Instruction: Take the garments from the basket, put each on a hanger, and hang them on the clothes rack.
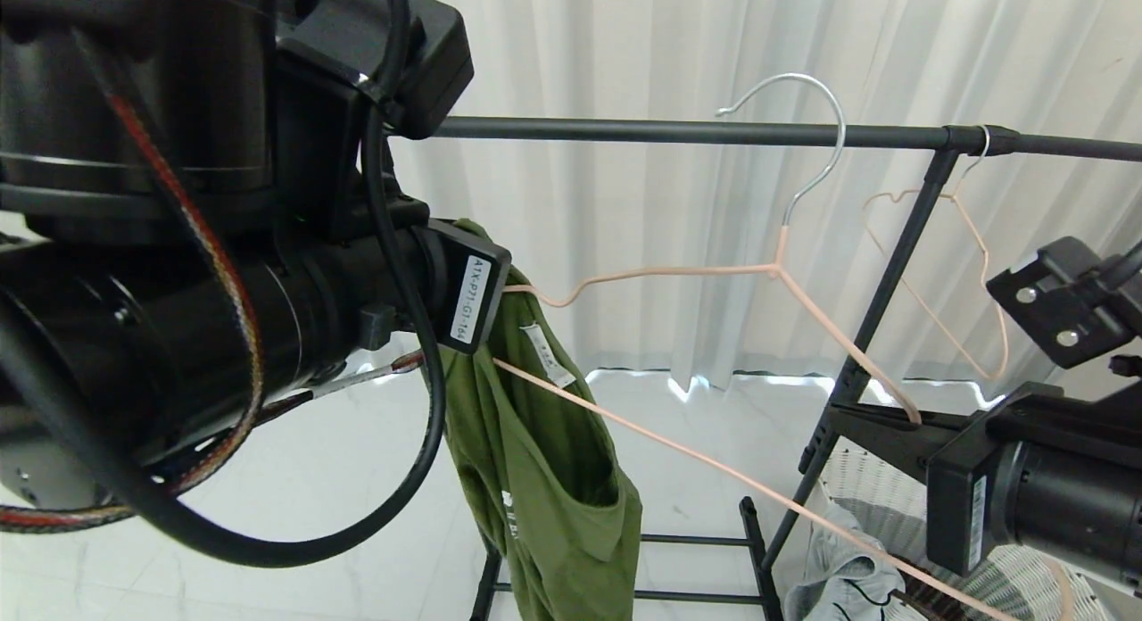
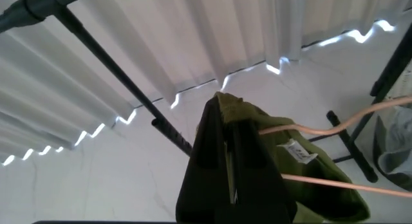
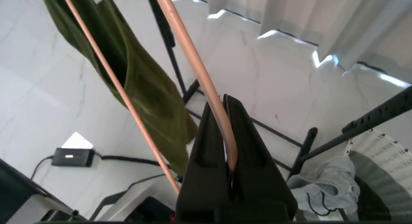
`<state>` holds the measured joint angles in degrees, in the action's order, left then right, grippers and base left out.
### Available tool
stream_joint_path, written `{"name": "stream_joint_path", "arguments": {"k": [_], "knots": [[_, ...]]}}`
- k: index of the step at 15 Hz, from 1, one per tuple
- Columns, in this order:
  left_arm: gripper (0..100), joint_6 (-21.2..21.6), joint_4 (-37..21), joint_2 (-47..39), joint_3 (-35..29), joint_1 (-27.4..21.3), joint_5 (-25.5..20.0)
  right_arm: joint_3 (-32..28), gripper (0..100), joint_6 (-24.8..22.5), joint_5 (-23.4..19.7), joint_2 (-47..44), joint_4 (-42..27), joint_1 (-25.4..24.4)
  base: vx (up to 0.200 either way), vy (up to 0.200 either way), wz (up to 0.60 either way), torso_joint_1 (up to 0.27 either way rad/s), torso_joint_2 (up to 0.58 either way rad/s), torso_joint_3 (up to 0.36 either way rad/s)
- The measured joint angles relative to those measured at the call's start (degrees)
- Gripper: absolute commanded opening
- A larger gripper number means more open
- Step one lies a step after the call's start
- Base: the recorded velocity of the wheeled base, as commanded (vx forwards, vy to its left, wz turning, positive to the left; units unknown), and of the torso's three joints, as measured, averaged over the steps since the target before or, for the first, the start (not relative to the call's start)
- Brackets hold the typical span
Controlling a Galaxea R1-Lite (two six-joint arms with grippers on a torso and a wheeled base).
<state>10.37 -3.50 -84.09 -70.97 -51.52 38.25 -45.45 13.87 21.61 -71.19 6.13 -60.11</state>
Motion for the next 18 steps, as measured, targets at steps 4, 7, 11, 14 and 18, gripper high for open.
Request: {"name": "stream_joint_path", "arguments": {"k": [4, 7, 11, 14, 18], "knots": [[0, -0.80, 0.05, 0.39, -0.41, -0.79, -3.58, 0.28, 0, -2.66, -2.18, -1.49, 5.35, -0.33, 0.000, 0.000, 0.00, 0.000, 0.00, 0.000], [0, -3.38, 0.06, 0.24, -1.57, -2.73, -3.58, 0.17, 0, -4.35, -3.74, -4.28, 7.94, -0.48, 0.000, 0.000, 0.00, 0.000, 0.00, 0.000], [0, -5.10, 0.06, -0.17, -3.52, -4.66, -4.78, -0.61, 0, -4.52, -4.05, -8.66, 12.62, -0.61, 0.000, 0.000, 0.00, 0.000, 0.00, 0.000], [0, -5.18, 0.09, -0.37, -4.44, -5.84, -5.22, -2.16, 0, -4.30, -4.05, -11.19, 13.17, -1.74, 0.000, 0.000, 0.00, 0.000, 0.00, 0.000], [0, -5.21, 0.09, -0.72, -5.24, -7.39, -5.24, -4.96, 0, -3.97, -3.89, -14.47, 13.35, -4.00, 0.000, 0.000, 0.00, 0.000, 0.00, 0.000]]}}
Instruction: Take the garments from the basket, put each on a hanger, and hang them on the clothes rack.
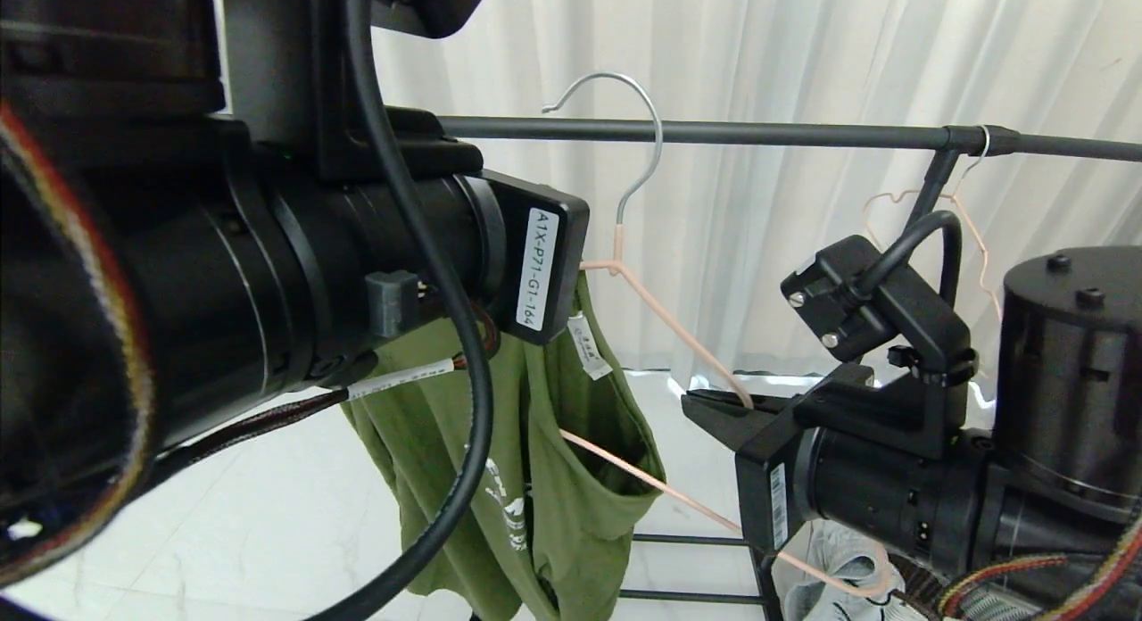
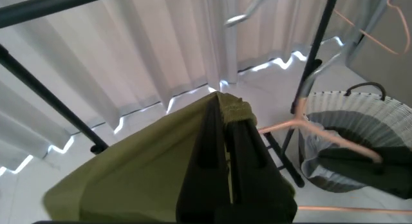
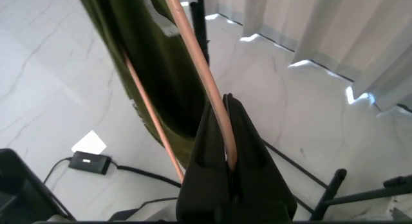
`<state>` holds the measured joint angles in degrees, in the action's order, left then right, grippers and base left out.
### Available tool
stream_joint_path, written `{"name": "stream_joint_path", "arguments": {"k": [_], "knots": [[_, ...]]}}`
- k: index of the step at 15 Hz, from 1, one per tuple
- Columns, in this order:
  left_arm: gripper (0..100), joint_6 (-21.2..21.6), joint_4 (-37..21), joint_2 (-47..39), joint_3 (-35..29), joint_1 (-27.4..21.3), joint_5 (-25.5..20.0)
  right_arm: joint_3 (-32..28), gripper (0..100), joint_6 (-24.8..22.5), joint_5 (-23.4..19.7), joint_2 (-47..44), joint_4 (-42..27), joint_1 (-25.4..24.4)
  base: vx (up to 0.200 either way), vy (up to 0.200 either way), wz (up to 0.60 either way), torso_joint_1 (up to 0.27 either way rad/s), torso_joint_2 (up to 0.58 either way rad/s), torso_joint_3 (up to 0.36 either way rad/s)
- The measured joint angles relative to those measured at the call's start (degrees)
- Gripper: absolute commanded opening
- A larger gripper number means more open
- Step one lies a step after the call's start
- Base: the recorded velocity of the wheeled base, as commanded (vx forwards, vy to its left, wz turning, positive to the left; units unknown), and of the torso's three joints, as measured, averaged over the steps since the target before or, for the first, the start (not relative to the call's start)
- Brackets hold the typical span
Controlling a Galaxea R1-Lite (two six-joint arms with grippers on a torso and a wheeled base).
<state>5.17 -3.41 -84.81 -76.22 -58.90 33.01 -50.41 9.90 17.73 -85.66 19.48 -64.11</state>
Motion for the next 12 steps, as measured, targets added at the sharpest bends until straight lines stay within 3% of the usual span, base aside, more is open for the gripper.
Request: {"name": "stream_joint_path", "arguments": {"k": [12], "knots": [[0, 0.55, -0.02, 0.85, 0.17, 0.54, 0.57, 0.69, 0, 0.66, 1.40, 1.99, -1.48, 1.77, 0.000, 0.000, 0.00, 0.000, 0.00, 0.000]]}}
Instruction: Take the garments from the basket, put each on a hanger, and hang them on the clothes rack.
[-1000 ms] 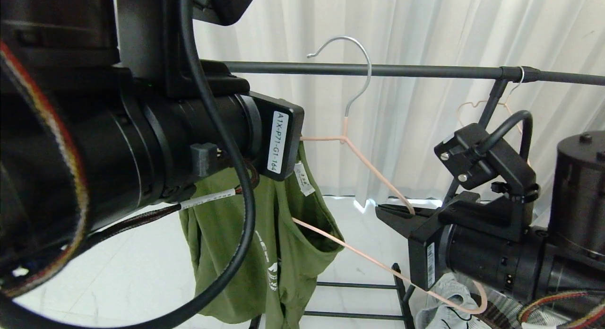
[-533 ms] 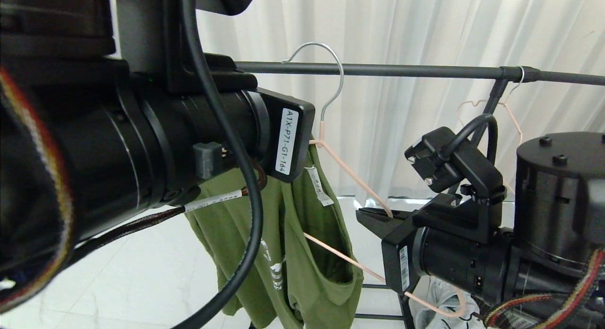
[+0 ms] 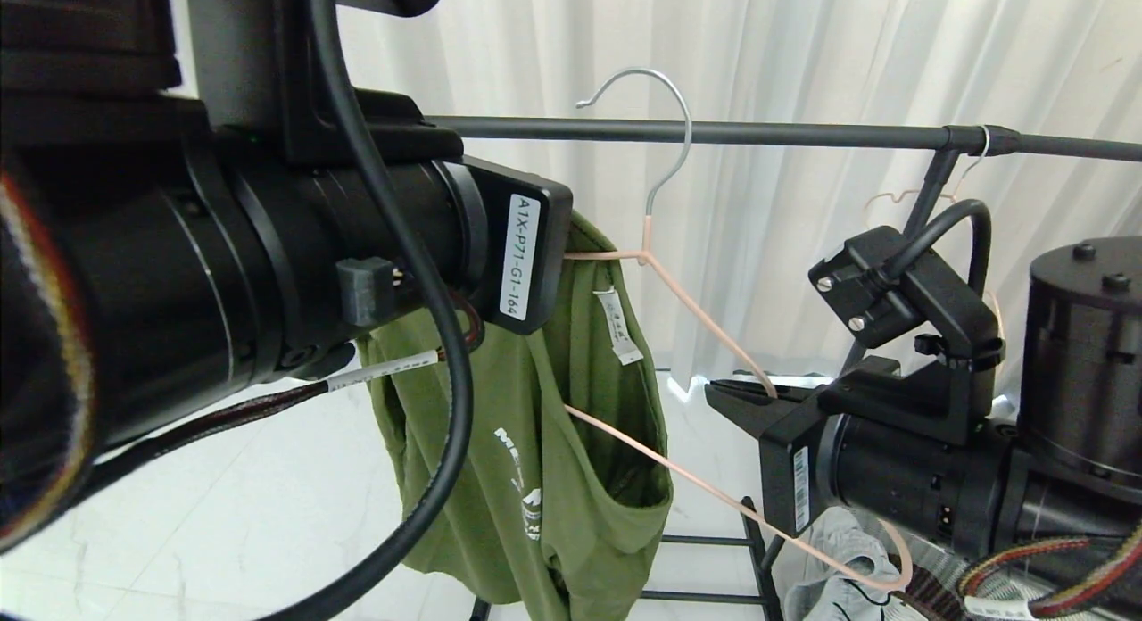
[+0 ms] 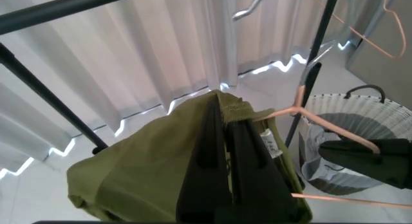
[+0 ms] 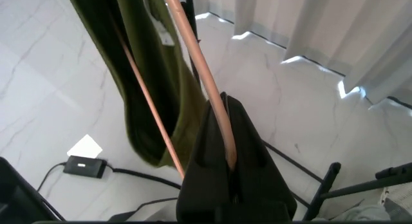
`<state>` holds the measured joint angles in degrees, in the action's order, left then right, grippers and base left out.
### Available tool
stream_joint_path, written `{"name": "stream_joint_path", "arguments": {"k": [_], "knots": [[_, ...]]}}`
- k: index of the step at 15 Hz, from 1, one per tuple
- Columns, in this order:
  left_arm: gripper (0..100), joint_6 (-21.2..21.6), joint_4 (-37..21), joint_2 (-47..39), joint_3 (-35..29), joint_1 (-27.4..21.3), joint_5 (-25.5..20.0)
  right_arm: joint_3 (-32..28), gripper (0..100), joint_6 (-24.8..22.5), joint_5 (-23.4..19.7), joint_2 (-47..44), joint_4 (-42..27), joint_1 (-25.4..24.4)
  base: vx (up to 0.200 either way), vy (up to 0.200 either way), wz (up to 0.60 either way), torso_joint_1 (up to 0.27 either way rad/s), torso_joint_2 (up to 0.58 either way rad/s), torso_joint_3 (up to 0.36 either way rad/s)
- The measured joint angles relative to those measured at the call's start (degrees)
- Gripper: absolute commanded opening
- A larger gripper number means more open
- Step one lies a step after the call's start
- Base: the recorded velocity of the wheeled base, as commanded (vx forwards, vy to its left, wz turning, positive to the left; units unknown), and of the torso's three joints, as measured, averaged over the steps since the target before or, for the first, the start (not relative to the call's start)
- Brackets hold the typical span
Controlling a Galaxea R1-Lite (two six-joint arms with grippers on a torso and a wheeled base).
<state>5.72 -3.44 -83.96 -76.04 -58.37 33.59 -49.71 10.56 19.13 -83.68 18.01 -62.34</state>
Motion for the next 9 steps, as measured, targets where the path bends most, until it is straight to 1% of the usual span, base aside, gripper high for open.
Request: {"name": "stream_joint_path", "arguments": {"k": [3, 6, 9], "knots": [[0, 0.05, 0.00, 0.33, 0.09, 2.19, 0.18, 1.18, 0, 0.00, 0.90, 1.43, -0.61, 0.99, 0.000, 0.000, 0.00, 0.000, 0.00, 0.000], [0, 0.09, 0.00, 0.89, 0.44, 4.12, 1.63, 1.89, 0, 0.00, 1.50, 3.36, -1.12, 3.06, 0.000, 0.000, 0.00, 0.000, 0.00, 0.000], [0, 0.09, 0.00, 1.00, 0.46, 4.71, 2.21, 2.04, 0, -0.02, 1.69, 5.45, -1.94, 4.79, 0.000, 0.000, 0.00, 0.000, 0.00, 0.000]]}}
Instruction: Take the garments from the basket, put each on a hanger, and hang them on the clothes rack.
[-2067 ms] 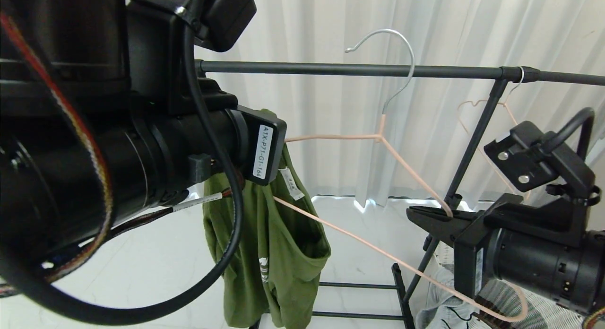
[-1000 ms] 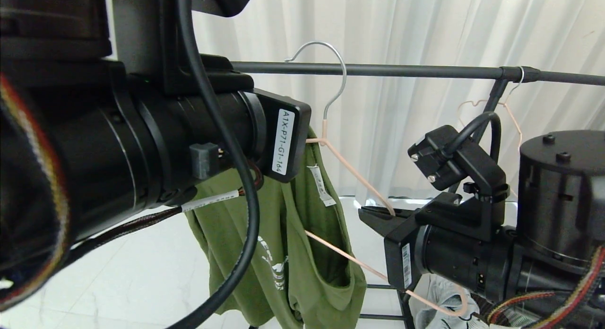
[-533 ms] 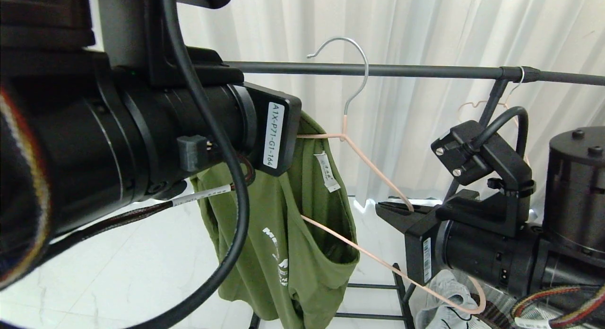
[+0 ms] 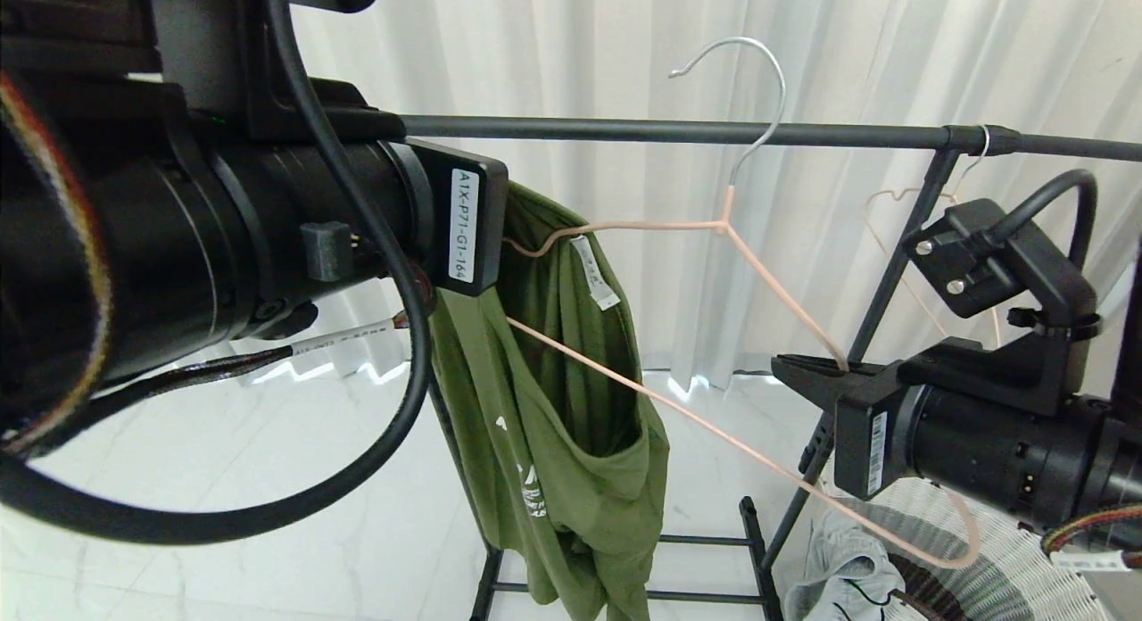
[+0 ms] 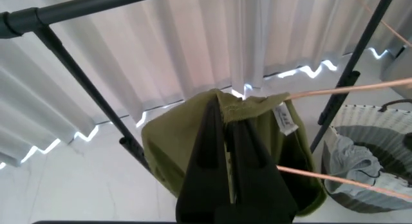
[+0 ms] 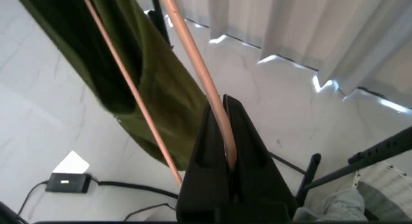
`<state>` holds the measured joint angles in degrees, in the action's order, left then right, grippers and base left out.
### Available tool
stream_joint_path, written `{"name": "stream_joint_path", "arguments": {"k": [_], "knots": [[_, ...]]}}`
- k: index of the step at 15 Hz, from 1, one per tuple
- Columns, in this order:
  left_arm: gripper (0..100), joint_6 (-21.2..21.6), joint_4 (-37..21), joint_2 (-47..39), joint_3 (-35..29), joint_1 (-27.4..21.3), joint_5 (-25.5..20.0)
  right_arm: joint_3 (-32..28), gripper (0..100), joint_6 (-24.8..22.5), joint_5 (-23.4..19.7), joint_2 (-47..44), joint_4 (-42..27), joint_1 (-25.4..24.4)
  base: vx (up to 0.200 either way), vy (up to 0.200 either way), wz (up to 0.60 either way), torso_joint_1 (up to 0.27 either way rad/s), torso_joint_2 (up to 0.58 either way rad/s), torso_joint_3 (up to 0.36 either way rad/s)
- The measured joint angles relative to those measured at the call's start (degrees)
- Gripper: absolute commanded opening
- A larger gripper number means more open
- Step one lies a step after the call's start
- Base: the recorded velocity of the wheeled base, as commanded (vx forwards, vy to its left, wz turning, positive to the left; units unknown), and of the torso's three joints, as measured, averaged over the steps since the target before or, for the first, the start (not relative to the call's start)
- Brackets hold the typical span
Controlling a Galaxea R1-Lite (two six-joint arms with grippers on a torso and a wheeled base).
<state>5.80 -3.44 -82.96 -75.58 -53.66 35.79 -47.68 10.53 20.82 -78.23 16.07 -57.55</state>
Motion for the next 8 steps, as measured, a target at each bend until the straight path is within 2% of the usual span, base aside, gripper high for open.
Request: {"name": "stream_joint_path", "arguments": {"k": [3, 8], "knots": [[0, -0.28, 0.02, -0.09, -0.33, -0.17, -0.07, 0.00, 0, -0.02, 0.63, 1.13, -0.06, 0.83, 0.000, 0.000, 0.00, 0.000, 0.00, 0.000], [0, -0.52, 0.00, -0.12, -0.52, -2.71, -0.11, -1.68, 0, -0.06, 1.38, -2.06, 0.77, 0.89, 0.000, 0.000, 0.00, 0.000, 0.00, 0.000]]}}
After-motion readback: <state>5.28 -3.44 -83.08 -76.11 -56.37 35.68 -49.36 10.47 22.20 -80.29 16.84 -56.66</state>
